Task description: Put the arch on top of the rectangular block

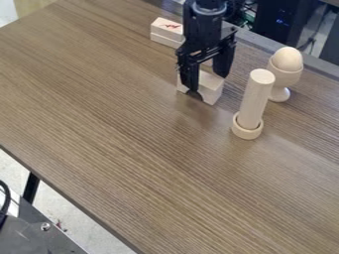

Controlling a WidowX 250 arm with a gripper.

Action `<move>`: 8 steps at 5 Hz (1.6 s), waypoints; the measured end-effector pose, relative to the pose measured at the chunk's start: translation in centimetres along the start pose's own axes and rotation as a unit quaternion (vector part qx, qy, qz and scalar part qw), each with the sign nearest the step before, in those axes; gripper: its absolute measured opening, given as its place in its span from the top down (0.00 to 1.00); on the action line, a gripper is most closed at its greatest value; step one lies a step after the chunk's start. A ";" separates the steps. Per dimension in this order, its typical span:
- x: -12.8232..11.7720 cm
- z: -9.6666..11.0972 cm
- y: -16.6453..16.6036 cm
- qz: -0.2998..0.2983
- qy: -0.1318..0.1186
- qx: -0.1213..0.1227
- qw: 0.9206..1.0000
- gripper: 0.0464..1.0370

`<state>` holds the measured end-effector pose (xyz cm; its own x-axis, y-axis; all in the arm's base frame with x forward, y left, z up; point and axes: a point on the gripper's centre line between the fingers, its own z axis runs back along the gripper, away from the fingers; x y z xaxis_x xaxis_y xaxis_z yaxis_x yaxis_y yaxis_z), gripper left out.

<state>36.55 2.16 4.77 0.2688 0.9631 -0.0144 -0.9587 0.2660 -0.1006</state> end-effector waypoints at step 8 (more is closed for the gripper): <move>8.9 5.8 -5.7 0.185 -0.064 -0.122 0.973 0.45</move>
<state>43.87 9.45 10.94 -0.1187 0.9926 0.0272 -0.9327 -0.1021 -0.3460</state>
